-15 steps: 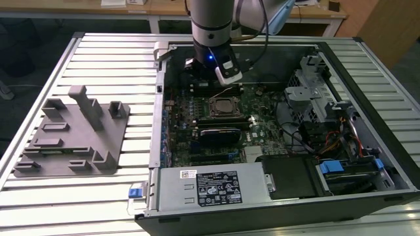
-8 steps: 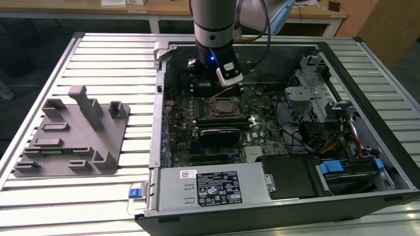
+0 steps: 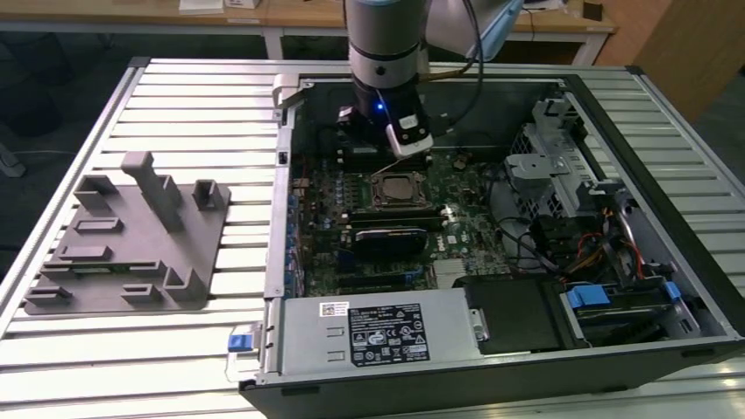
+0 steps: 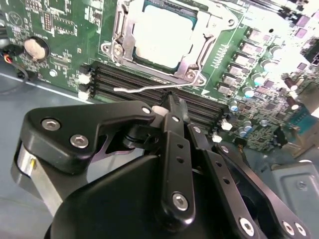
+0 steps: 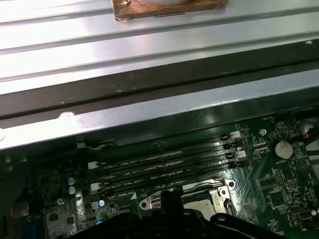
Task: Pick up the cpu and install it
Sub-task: 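Install the first cpu locking lever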
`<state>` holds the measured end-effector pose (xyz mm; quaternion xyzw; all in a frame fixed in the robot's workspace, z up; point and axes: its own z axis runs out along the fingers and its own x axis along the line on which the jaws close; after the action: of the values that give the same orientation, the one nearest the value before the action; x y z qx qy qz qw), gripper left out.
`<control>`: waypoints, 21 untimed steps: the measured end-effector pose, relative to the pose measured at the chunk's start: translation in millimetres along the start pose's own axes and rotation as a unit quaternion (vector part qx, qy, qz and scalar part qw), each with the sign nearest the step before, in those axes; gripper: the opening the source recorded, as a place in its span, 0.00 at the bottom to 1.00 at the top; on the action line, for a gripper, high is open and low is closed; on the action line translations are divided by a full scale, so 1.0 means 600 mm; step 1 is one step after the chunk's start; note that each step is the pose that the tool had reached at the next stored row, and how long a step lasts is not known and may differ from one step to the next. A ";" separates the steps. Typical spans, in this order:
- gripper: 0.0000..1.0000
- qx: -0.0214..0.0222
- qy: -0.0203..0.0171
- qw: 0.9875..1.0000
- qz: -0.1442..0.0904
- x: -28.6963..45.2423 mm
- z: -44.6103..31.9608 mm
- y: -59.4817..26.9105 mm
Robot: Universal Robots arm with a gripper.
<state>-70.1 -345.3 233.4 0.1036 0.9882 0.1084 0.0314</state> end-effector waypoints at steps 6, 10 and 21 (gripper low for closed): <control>0.11 0.001 -0.004 1.000 0.016 -0.007 0.006 0.001; 0.11 0.001 -0.006 1.000 0.026 -0.013 0.009 0.002; 0.11 0.007 -0.012 0.999 0.048 -0.016 0.018 0.012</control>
<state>-58.1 -338.4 224.8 0.1527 0.9823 0.1018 0.0375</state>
